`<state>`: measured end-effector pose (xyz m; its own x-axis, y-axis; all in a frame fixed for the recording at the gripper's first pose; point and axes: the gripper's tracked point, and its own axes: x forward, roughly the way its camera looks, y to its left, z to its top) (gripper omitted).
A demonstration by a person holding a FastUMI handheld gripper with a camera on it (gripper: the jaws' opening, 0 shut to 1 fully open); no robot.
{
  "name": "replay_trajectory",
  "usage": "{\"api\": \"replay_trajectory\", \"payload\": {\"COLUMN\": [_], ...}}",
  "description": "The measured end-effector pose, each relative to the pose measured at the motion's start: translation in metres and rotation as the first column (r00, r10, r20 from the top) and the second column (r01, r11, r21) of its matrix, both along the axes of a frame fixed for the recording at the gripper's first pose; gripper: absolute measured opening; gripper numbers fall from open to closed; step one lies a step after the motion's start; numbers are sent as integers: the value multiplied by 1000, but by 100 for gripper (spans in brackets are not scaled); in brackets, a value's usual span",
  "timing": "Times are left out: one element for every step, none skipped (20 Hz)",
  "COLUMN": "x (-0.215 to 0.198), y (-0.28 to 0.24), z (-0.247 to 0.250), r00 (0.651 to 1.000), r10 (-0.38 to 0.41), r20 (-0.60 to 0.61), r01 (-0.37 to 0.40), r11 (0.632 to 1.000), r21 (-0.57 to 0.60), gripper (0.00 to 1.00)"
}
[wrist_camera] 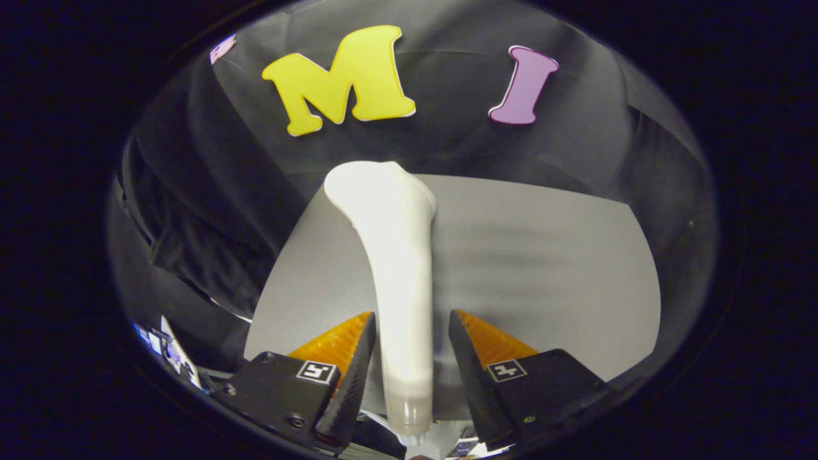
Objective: Iron the clothes twice with a garment steamer, once on the left side and once on the right side.
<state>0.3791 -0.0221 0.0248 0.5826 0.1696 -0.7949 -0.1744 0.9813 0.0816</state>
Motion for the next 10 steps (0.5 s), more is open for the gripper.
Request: {"api": "replay_trajectory", "payload": {"x": [-2,1,1,3,6,4,5,4,2,-3], "y": [0,-2,-2,-1,-1,0,0,0,-2,-3], "z": [2,0,1,-1,-1,-2,-1,-1,0,-1], "r00": [1000,1000,1000,1000,1000,1000,999,998,996,994], "r10": [0,-4,-18,-15,-18,-12,-31,-50,-79,-98], "r20": [-2,-14,-9,-4,7,22,32,35,38,40], "r01": [0,4,18,15,18,13,32,51,80,99], "r11": [1000,1000,1000,1000,999,999,999,998,997,995], "r21": [-9,-20,-19,-23,-28,-41,-35,-27,-23,-28], "gripper": [69,64,59,55,50,45,40,36,35,33]}}
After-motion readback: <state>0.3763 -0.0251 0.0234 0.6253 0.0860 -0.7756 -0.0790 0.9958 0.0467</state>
